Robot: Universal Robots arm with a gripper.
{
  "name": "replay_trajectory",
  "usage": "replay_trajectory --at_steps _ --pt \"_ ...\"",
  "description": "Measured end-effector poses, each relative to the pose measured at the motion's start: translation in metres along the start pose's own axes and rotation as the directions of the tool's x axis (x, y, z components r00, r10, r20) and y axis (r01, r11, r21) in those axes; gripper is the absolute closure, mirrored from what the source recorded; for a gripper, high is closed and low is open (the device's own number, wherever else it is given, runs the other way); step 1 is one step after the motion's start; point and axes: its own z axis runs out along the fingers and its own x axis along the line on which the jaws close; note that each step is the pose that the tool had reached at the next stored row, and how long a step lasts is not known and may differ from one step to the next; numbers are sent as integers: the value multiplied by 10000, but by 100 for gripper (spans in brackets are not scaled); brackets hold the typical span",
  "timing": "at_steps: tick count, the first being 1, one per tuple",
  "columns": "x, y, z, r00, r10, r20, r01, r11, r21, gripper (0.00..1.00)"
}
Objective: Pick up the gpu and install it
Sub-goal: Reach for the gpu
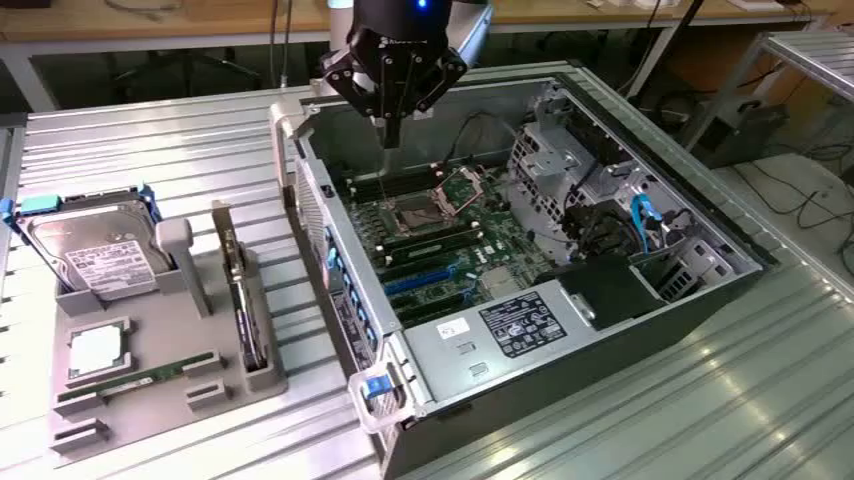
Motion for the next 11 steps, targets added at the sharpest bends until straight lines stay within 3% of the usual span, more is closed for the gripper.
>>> replay_trajectory --at_steps 11 --pt "0 0 0 10000 0 0 0 10000 0 89"
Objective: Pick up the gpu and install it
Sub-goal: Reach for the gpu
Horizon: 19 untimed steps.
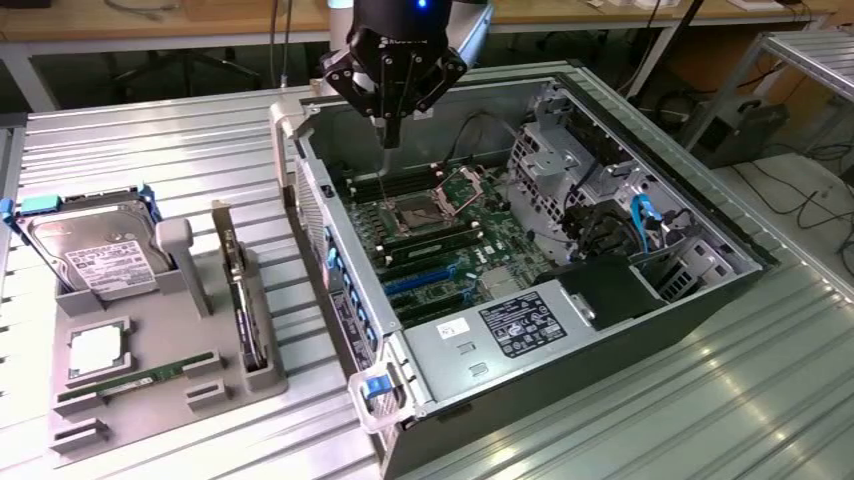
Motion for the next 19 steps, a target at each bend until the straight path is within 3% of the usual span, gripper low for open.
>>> replay_trajectory --at_steps 6,19 --pt "67 -33 -2 10000 0 0 0 10000 1 89" --pt "668 -192 -24 10000 0 0 0 10000 0 89"
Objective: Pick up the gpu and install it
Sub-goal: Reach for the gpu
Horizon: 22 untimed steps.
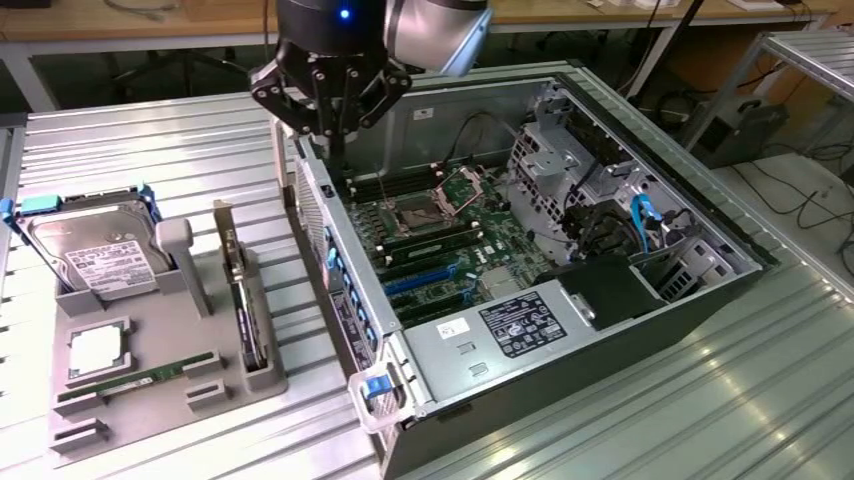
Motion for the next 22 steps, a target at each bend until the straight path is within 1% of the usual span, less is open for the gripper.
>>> replay_trajectory --at_steps 3,7,12,19,21,22 --pt "134 -36 -6 10000 2 -1 -2 10000 2 89" --pt "396 -95 -5 10000 1 0 -1 10000 3 89" --pt "680 -137 30 10000 -1 4 1 10000 50 89" --pt "971 -191 95 10000 -2 5 2 10000 82 89" --pt "1015 -212 106 10000 -2 7 2 10000 94 89" --pt "1014 -212 105 10000 -2 7 2 10000 94 89"
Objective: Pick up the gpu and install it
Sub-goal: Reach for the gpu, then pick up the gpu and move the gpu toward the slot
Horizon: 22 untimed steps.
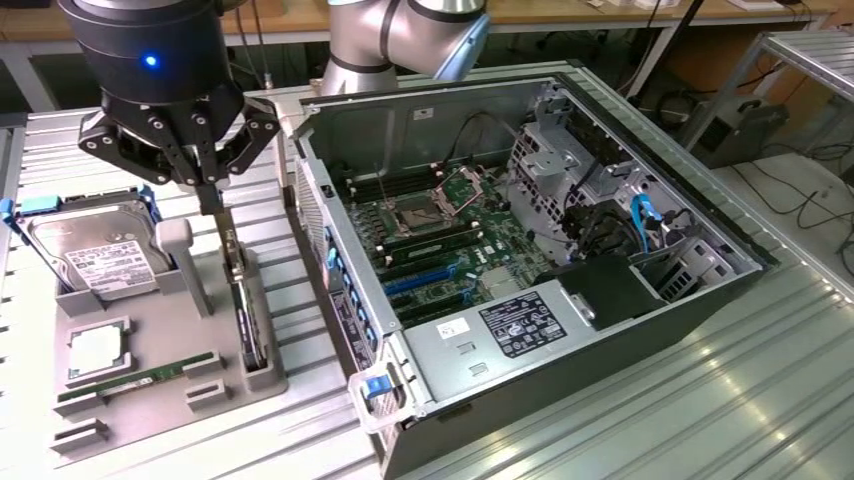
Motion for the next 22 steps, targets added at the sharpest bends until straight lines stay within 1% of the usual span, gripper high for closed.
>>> replay_trajectory --at_steps 13,16,18,22 --pt "0 0 0 10000 0 -1 0 10000 0 89" --pt "-2 -22 1 10000 0 -1 0 10000 0 89" --pt "-5 -58 5 10000 0 0 0 10000 0 89" --pt "-5 -64 9 10000 1 -2 -1 10000 3 89"
